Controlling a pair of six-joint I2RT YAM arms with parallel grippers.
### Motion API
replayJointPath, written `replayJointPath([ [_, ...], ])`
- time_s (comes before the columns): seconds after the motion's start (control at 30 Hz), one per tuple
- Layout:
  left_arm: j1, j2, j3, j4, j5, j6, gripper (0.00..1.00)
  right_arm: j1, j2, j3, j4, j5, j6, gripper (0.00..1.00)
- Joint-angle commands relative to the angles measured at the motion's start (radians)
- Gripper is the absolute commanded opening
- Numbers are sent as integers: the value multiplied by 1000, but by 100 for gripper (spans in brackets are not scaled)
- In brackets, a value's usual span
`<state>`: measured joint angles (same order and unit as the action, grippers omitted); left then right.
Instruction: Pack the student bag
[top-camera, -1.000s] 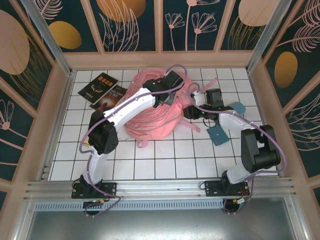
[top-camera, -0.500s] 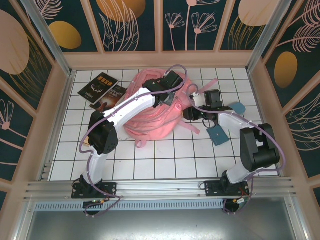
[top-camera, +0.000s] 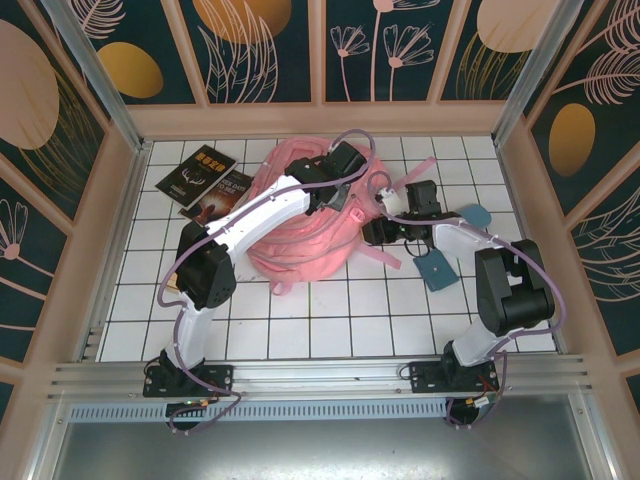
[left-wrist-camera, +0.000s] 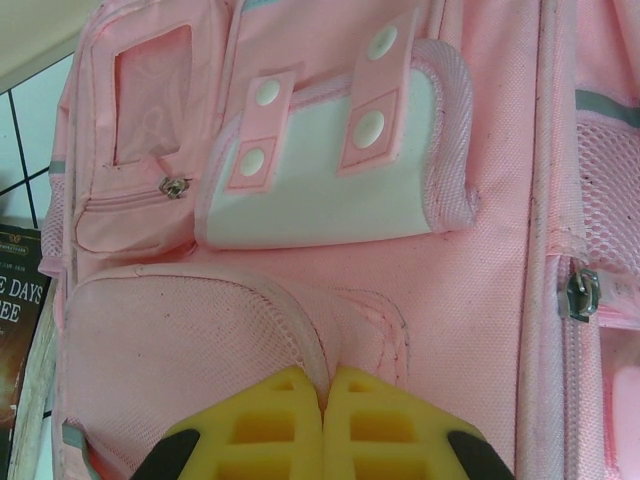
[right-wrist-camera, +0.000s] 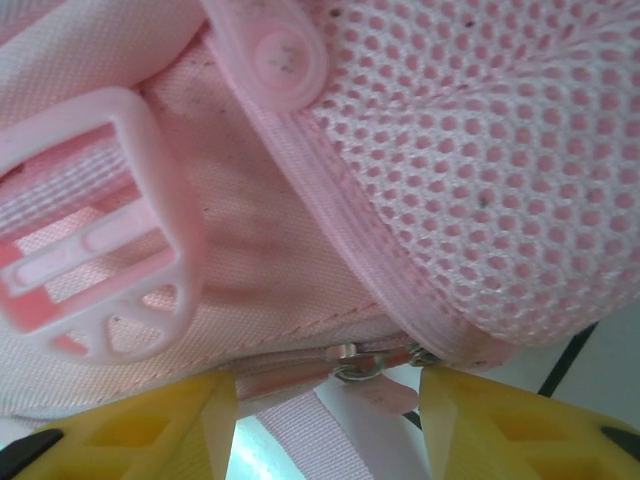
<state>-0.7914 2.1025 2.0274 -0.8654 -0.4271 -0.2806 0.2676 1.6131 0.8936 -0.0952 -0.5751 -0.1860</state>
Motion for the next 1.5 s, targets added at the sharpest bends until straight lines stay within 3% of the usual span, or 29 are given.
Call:
replayJointPath([
  [0.0,18,-73,61,40,-89,32,0,2,7,23,-59,-113,-62,52],
  [0.23,25,-63,62,39,-101,32,0,1,1,13,-62,-175,-71,50],
  [0.47,26,-67,60,37,-97,30,0,-2,-24,2,6,-68,-26,36],
  [0.7,27,-75,56,37,-84,30,0,-7,-9,4,62,5,16,43],
  [0.93,27,-79,56,36,-87,30,0,-4,32,24,40,-28,-7,31],
  [1.23,27,-88,35,37,-101,46,0,-6,56,48,46,-88,-49,43],
  [1.47,27,-83,32,40,-90,46,0,-6,68,61,76,-67,-41,24],
])
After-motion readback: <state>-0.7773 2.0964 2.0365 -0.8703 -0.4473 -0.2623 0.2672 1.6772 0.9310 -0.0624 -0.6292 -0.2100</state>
